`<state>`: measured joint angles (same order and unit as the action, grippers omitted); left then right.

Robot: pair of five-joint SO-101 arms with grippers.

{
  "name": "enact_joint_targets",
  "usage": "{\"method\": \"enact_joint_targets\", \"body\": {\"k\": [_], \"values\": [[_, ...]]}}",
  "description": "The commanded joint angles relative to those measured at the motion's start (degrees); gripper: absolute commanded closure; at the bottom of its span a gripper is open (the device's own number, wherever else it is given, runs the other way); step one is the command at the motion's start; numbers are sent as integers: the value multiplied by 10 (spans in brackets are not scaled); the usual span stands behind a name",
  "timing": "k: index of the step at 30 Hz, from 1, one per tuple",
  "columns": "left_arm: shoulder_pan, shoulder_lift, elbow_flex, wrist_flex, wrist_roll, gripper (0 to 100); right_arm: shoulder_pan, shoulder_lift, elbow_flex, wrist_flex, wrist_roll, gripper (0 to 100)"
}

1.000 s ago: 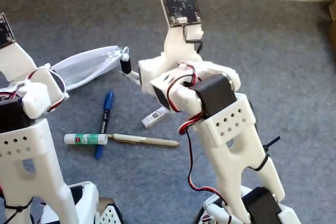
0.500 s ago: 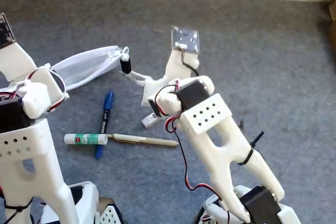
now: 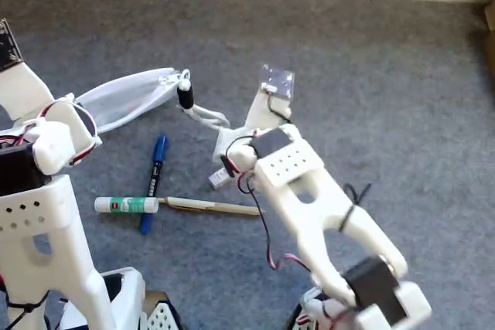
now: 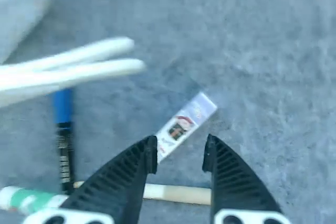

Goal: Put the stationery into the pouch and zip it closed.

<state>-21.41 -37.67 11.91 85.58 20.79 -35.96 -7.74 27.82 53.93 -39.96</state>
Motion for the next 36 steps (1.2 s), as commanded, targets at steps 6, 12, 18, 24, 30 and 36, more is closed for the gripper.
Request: {"method": "enact_joint_targets", "body": {"k": [6,12,18,24,30,36], "values": [[-10,-4,-12,2,1,993,29,98,-98,-13,-40,857],[-9,-4,-12,2,1,993,41,165,-142,-11,-42,857],[-10,-4,-12,3,1,993,43,216,-177,-11,-43,857],[-10,-4,-12,3,1,993,47,239,-182,-9,-43,857],[-10,-4,-12,3,1,993,47,240,-185,22,-43,860],[-10,-4,-12,3,1,993,44,240,-182,23,-42,860]]}}
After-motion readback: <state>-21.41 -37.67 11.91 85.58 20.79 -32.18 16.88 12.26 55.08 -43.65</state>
